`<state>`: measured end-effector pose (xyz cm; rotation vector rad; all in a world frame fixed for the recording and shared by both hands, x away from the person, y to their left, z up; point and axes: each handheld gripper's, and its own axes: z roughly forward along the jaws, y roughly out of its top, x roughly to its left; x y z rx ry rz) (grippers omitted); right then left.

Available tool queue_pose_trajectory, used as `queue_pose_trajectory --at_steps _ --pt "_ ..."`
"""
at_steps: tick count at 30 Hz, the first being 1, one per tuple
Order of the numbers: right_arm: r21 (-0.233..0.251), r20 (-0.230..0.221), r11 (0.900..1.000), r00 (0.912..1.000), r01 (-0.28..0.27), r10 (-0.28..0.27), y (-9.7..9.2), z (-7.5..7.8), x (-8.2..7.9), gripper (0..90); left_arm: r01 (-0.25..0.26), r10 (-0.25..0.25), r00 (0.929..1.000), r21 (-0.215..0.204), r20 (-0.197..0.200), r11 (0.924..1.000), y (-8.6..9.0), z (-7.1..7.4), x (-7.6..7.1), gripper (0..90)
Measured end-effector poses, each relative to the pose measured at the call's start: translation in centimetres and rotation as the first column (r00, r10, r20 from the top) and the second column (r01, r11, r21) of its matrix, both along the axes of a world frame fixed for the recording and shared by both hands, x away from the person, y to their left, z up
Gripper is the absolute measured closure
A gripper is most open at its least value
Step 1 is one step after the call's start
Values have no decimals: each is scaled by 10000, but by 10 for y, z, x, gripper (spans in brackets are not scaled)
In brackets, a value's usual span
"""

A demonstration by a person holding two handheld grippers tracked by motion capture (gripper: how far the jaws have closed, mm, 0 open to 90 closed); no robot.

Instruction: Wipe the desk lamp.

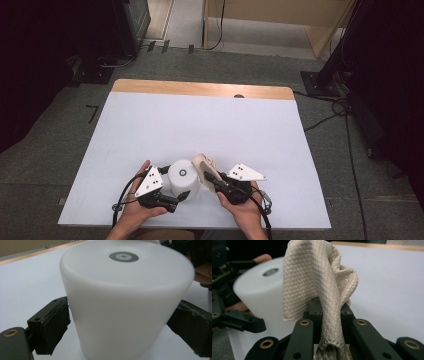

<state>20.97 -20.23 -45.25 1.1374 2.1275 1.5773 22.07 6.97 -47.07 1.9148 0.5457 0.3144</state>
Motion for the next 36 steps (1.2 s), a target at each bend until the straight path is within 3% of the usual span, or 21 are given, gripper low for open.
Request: queue_pose_trajectory --at_steps 2,6,13,17,20,26,30,33,36 --pt "39 175 9998 9997 -181 180 2 3 -2 787 -13 13 10000 -52 20 10000 0 1 -1 86" --pt "-242 36 9988 9991 -426 427 7 -3 -2 792 -12 13 10000 76 -32 10000 -1 -1 -1 87" --pt "-1155 -1135 9896 9909 -855 724 13 -32 5 802 -96 99 9999 249 -137 9996 -1 -6 -2 90" --pt "-1336 -1352 9869 9882 -901 719 15 -38 7 803 -149 152 9998 260 -112 9996 -1 -6 -3 90" --pt "-1237 -1174 9888 9907 -833 688 15 -31 5 807 -196 197 9998 298 -41 9994 -1 -6 -4 91" --pt "-666 -260 9950 9970 -744 728 13 -1 -6 806 -331 331 9995 291 -4 9990 0 -7 -6 93" --pt "-544 -95 9953 9968 -797 793 12 2 -8 806 -434 436 9990 145 -93 9990 0 -8 -6 95" --pt "-523 -658 9945 9940 -904 869 11 -10 -4 805 -481 482 9988 216 -70 9986 -1 -7 -6 95" --pt "-890 -1309 9898 9864 -1115 994 13 -27 -1 804 -423 425 9991 178 -95 9989 -1 -7 -5 95"
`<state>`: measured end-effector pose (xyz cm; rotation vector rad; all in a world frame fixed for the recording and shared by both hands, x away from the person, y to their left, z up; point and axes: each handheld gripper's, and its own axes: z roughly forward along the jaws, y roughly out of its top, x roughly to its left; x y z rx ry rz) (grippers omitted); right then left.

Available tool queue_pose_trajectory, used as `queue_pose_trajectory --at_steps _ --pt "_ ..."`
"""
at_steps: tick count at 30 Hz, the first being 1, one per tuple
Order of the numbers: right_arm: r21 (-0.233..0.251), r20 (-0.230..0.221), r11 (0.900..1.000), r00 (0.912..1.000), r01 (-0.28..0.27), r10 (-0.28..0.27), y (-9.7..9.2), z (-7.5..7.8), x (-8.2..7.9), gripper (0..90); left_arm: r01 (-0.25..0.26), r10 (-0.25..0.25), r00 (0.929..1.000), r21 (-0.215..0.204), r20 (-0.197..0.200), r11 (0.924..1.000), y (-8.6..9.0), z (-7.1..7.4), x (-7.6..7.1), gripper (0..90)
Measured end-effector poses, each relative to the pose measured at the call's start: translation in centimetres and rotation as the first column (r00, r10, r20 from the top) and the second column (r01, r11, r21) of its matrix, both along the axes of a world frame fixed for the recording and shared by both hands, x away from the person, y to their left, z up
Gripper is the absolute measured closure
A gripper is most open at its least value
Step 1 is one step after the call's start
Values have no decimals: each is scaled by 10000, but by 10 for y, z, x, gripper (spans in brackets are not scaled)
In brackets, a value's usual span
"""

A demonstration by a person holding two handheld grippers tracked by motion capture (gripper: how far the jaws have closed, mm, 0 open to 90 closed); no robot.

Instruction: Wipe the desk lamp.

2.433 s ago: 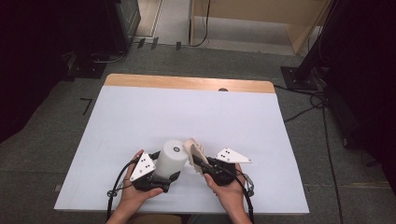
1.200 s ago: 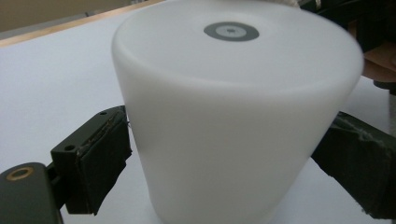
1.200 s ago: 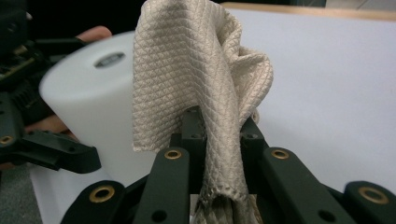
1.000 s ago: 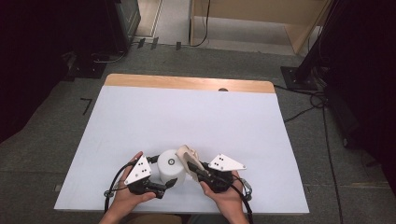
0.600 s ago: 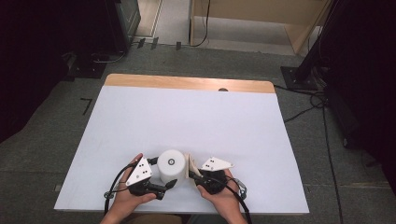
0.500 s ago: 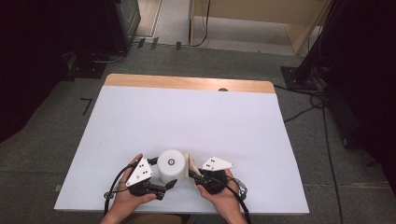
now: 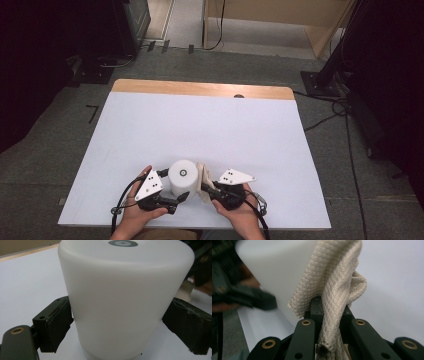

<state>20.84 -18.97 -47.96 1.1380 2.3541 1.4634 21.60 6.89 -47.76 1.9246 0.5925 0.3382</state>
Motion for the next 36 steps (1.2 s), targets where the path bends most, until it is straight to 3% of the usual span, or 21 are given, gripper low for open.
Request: queue_pose_trajectory --at_steps 3,6,10,15,17,21,28,33,36 --pt "-374 -392 9992 9991 -150 135 1 -12 2 802 62 -62 10000 -83 -29 9999 0 0 3 95" --pt "-341 -371 9994 9993 -22 10 1 -11 1 803 128 -129 9999 -63 -33 9999 0 0 5 95" --pt "-319 5 9994 9999 147 -147 5 2 -1 806 83 -84 10000 106 22 9999 2 1 7 95" --pt "-99 649 9994 9974 323 -316 8 31 0 807 77 -77 10000 -3 -4 10000 5 -1 10 97" --pt "-170 685 9992 9971 349 -336 9 34 -2 807 157 -157 9999 10 33 9999 5 -1 12 97" --pt "-331 439 9985 9981 440 -425 10 22 -2 806 207 -207 9998 -9 49 9998 4 -1 13 97" --pt "-838 -119 9964 9998 117 -128 7 -7 0 804 25 -25 9999 22 -99 10000 0 -7 13 97" --pt "-736 120 9972 9999 127 -118 6 2 3 805 -184 186 9998 210 -110 9996 -1 -8 9 108" --pt "-365 319 9992 9993 181 -169 2 10 3 805 -234 234 9995 -22 -216 9997 0 -9 8 126"
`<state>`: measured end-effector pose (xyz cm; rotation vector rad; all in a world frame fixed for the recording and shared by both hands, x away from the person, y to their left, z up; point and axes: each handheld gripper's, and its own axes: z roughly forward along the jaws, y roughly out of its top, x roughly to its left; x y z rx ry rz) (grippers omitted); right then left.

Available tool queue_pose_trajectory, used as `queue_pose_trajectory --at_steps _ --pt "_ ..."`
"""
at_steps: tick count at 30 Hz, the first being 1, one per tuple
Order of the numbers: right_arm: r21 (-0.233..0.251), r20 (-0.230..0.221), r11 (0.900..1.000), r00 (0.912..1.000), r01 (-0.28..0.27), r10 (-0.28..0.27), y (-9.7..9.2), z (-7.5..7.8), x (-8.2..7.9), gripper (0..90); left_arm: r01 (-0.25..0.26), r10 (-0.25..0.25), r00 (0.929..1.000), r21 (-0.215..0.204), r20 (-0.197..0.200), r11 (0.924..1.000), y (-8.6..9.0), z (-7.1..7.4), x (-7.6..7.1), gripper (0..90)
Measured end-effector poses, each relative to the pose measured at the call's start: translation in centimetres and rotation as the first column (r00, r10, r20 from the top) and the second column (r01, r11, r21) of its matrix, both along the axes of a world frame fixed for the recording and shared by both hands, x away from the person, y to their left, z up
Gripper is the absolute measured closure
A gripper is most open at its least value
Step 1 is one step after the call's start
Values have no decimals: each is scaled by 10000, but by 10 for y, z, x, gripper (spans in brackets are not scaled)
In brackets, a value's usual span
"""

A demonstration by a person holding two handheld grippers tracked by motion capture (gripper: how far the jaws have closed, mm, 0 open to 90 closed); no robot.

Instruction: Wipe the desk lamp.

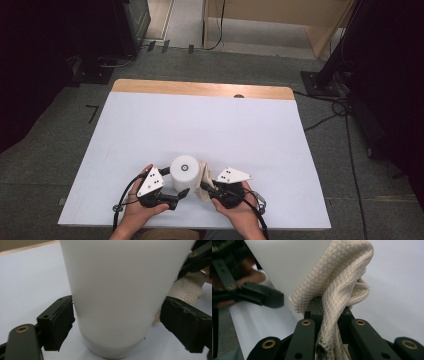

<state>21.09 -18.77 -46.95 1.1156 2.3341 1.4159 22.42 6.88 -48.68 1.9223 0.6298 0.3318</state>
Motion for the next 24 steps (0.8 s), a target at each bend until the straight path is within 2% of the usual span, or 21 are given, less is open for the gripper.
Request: queue_pose_trajectory --at_steps 5,7,9,11,14,18,22,24 --pt "387 331 9992 9994 128 -141 -10 16 2 803 138 -144 9998 -496 -118 9987 4 -3 0 196" --pt "536 348 9985 9993 129 -148 -12 18 3 800 167 -166 9999 -561 12 9983 4 -3 -1 173" --pt "488 374 9988 9992 93 -111 -13 17 5 799 101 -99 9999 -476 46 9988 2 -3 0 126" --pt "357 400 9993 9991 123 -138 -13 14 7 797 280 -278 9996 -194 107 9994 -2 -1 3 120" --pt "462 354 9987 9991 200 -217 -13 10 11 799 285 -285 9995 -3 94 9996 -9 -1 7 82" --pt "432 404 9987 9988 269 -287 -11 5 12 800 331 -332 9993 84 184 9994 -13 0 12 86" --pt "325 31 9988 9994 354 -355 -11 -15 15 802 491 -497 9987 343 143 9982 -13 2 13 86" --pt "185 -254 9992 9990 365 -360 -9 -28 15 805 544 -546 9985 263 93 9982 -12 2 13 88"
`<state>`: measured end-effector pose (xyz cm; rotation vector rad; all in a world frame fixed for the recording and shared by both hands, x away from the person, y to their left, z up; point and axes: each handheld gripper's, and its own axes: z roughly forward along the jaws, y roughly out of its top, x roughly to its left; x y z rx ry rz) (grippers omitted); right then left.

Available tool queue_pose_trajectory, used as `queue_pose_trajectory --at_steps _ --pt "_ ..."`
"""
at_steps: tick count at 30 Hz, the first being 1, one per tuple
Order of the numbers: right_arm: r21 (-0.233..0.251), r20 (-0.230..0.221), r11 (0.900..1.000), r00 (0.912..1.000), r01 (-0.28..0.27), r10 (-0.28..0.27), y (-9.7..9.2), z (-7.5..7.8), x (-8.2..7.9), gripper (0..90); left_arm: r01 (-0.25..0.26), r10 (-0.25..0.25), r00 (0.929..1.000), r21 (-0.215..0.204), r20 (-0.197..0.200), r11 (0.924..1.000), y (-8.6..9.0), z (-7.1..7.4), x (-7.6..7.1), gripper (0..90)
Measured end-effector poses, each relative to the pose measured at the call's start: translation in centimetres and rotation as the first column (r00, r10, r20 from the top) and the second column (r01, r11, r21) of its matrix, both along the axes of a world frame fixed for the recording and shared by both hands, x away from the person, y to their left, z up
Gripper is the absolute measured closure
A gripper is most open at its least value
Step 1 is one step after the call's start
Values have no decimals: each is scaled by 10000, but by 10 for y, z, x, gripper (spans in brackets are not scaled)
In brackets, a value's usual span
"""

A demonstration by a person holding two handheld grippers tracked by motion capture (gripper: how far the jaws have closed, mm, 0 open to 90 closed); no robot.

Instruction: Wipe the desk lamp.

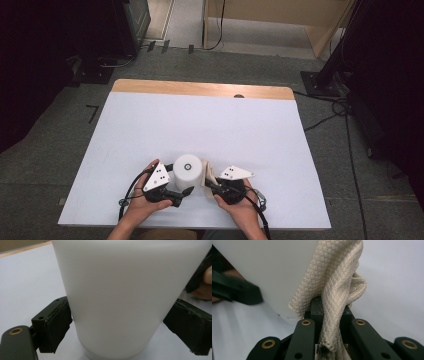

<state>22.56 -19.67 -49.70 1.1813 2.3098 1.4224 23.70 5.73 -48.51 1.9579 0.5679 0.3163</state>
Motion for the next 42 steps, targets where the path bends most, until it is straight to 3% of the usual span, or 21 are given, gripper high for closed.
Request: queue_pose_trajectory --at_steps 3,10,13,16,22,25,28,36,39,42 --pt "186 -63 9998 9999 100 -99 0 -1 -1 810 91 -92 9999 -96 -92 9999 2 0 -1 89" --pt "886 892 9956 9952 310 -389 -6 39 -9 824 358 -361 9992 -238 -143 9991 -1 -1 -4 89" --pt "1030 1088 9942 9931 320 -432 -10 49 -11 827 420 -423 9990 -238 -127 9988 -4 0 -7 89" --pt "1001 768 9942 9959 392 -470 -11 42 -9 826 409 -414 9990 -314 -164 9987 -6 0 -7 87" --pt "293 -359 9982 9980 525 -514 -7 16 -5 825 413 -421 9989 -383 -191 9984 -5 -1 -8 86" --pt "34 -604 9986 9967 536 -533 -4 7 -4 824 373 -378 9992 -383 -124 9986 -4 -1 -10 87" --pt "-72 -465 9985 9974 552 -555 -4 10 -5 825 443 -448 9989 -388 -132 9983 -4 -1 -10 87" --pt "719 850 9958 9944 573 -634 -7 42 -10 823 492 -502 9985 -437 -226 9978 -5 -1 -12 85" --pt "759 754 9952 9949 619 -676 -7 38 -10 823 521 -533 9982 -459 -262 9976 -6 -1 -11 82" --pt "403 179 9975 9981 575 -583 -7 26 -8 822 553 -566 9980 -476 -279 9973 -8 -1 -9 75"
